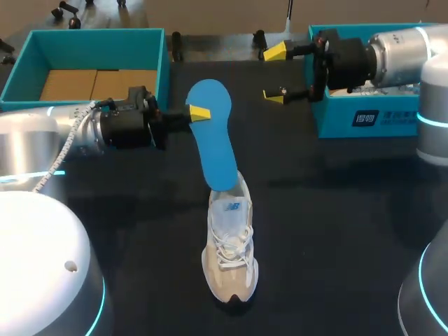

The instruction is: Take the shoe out of the shoebox, open the shoe tongue, remove and reinsert the insole, then place the shoe into the shoebox

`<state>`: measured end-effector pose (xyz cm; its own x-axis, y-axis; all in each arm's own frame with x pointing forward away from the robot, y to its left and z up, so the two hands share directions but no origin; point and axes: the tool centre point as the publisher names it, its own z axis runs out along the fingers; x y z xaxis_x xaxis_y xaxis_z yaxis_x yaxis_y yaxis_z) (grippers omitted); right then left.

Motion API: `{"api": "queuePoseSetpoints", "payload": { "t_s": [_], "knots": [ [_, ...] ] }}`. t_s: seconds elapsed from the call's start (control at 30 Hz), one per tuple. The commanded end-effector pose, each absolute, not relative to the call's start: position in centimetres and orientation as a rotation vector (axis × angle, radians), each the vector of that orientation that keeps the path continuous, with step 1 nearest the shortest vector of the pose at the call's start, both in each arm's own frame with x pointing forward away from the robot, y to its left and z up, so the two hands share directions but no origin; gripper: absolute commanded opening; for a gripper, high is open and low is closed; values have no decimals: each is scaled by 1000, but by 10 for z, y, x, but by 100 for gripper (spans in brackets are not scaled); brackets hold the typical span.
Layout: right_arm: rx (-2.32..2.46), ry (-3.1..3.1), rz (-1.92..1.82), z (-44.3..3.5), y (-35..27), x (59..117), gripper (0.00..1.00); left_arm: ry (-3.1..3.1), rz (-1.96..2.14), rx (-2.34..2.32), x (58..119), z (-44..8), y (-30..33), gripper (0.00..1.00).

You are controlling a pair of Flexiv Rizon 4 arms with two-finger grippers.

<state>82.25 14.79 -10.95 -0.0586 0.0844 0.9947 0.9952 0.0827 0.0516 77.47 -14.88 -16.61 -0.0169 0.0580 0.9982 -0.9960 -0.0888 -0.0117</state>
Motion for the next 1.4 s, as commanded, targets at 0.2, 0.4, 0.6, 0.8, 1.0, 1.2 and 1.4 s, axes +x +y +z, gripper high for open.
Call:
{"api": "queuePoseSetpoints", "payload": {
  "t_s": [0.2, 0.4, 0.6, 0.8, 1.0, 1.2, 1.4],
  "knots": [
    [-1462, -1561, -865, -80, 135, 813, 100, -1097, 1303, 1277, 791, -173, -155, 0],
    [-1589, -1669, -717, -59, 143, 806, 100, -1097, 1303, 1277, 791, -173, -155, 0],
    [-1705, -1768, -546, -40, 152, 799, 100, -1097, 1303, 1277, 791, -173, -155, 0],
    [-1770, -1878, -452, -24, 168, 786, 100, -1097, 1303, 1277, 791, -173, -155, 0],
    [-1868, -1977, -331, -5, 187, 780, 100, -1097, 1303, 1277, 791, -173, -155, 0],
    [-1904, -2058, -243, -3, 201, 779, 100, -1097, 1303, 1277, 791, -173, -155, 0],
    [-1920, -2132, -138, -7, 218, 784, 100, -1097, 1303, 1277, 791, -173, -155, 0]
  ]
}}
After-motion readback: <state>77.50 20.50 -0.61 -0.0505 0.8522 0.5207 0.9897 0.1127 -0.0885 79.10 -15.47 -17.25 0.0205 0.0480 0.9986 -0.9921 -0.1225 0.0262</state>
